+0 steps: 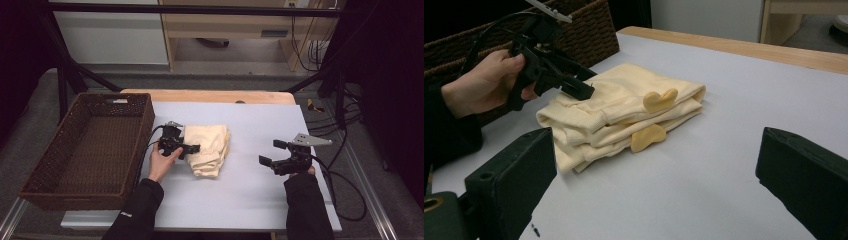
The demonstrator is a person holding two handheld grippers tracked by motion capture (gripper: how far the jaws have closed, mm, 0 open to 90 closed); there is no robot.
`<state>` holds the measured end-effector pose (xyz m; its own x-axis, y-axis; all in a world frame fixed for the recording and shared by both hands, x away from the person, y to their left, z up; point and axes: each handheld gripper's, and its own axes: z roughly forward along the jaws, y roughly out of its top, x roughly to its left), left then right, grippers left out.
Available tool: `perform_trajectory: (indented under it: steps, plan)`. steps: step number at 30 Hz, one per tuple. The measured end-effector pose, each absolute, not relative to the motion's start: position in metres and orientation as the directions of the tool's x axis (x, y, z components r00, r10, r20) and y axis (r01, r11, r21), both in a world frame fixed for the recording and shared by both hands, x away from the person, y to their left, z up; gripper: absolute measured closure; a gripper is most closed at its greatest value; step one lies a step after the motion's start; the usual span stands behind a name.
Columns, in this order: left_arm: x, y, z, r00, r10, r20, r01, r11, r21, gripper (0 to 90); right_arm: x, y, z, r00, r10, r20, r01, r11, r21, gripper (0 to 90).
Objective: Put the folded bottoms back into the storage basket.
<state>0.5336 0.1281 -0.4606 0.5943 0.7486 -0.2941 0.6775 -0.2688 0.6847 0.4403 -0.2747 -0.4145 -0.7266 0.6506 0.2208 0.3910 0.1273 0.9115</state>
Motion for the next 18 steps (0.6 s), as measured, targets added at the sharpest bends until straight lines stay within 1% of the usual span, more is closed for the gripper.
perform_trajectory:
  steps: [10, 18]
  plan:
    - [0.5343, 0.1203, -0.4667, 0.59, 0.745, -0.312, 0.693, -0.268, 0.669, 14.5, 0.4402, -0.2748, -0.4142, -0.727, 0.649, 0.223, 0.391, 0.125, 0.912, 3.3]
    - [0.5322, 0.1198, -0.472, 0.567, 0.741, -0.361, 0.721, -0.234, 0.652, 17.4, 0.4403, -0.2745, -0.4143, -0.726, 0.65, 0.224, 0.393, 0.125, 0.911, 3.3]
